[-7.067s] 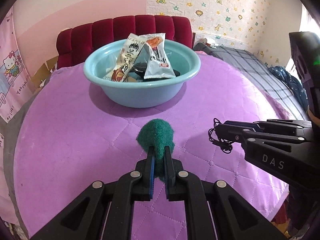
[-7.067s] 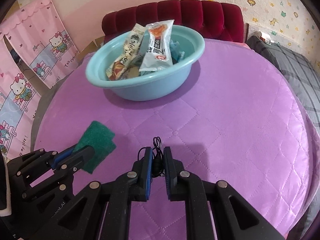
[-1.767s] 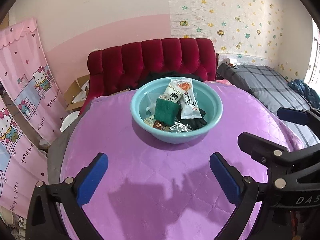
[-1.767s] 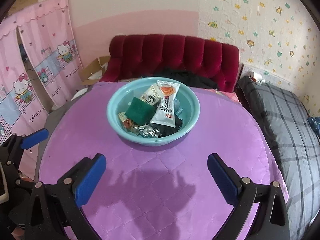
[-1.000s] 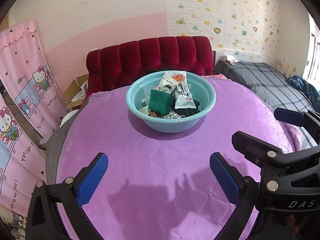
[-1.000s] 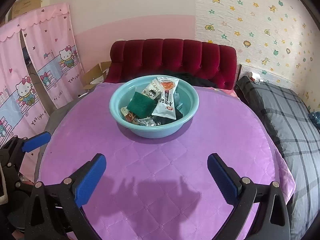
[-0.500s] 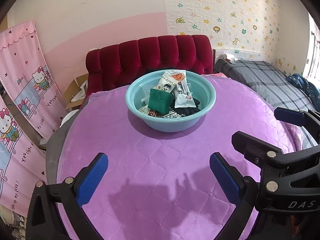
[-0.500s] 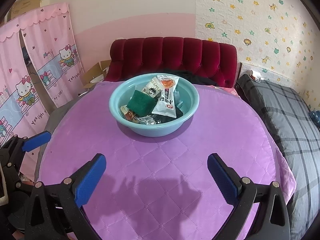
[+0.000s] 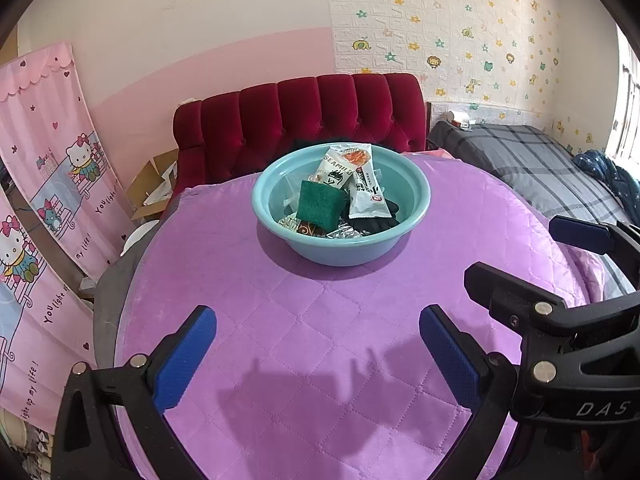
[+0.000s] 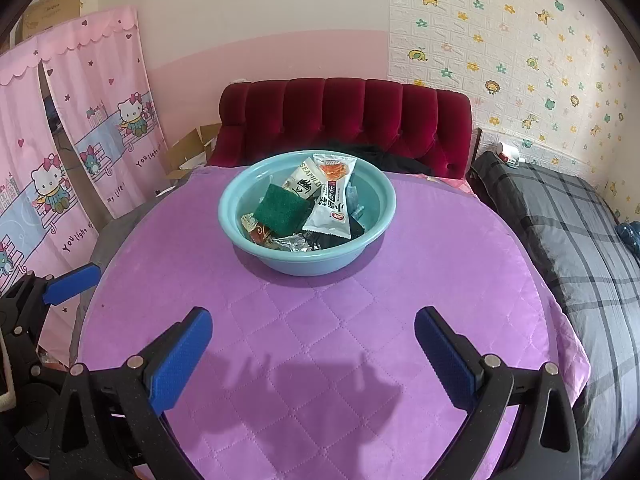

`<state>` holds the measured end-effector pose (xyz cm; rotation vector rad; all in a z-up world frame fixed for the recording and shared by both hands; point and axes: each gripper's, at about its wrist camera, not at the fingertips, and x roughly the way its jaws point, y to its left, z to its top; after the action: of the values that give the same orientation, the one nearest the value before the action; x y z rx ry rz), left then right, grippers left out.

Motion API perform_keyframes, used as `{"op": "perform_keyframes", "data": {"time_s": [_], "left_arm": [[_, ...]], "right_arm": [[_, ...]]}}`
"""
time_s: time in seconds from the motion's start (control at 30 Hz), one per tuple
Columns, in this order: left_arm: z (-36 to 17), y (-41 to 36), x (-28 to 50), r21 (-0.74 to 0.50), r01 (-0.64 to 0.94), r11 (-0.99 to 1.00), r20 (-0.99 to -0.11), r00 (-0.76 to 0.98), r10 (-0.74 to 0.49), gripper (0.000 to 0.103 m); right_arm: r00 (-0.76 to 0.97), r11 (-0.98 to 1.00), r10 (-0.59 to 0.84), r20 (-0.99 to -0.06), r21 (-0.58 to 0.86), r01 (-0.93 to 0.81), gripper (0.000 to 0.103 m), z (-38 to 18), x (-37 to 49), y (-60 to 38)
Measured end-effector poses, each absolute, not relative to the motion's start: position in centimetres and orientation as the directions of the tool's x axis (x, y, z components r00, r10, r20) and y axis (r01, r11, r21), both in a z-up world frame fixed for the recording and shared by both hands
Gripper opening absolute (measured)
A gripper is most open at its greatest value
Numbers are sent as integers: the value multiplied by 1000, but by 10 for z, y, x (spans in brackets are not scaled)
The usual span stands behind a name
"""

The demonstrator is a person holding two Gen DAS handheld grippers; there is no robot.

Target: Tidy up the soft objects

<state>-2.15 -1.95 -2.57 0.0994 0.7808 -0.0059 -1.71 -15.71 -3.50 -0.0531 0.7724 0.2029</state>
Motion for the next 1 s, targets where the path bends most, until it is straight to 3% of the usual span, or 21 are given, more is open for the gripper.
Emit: {"op": "perform_keyframes", "data": {"time_s": [1.0], "left_arm": [[-23, -22, -24, 85, 40, 996, -697, 717, 31, 103]], "right_arm": [[712, 980, 154, -685, 15, -198, 103, -32, -20, -158]]}}
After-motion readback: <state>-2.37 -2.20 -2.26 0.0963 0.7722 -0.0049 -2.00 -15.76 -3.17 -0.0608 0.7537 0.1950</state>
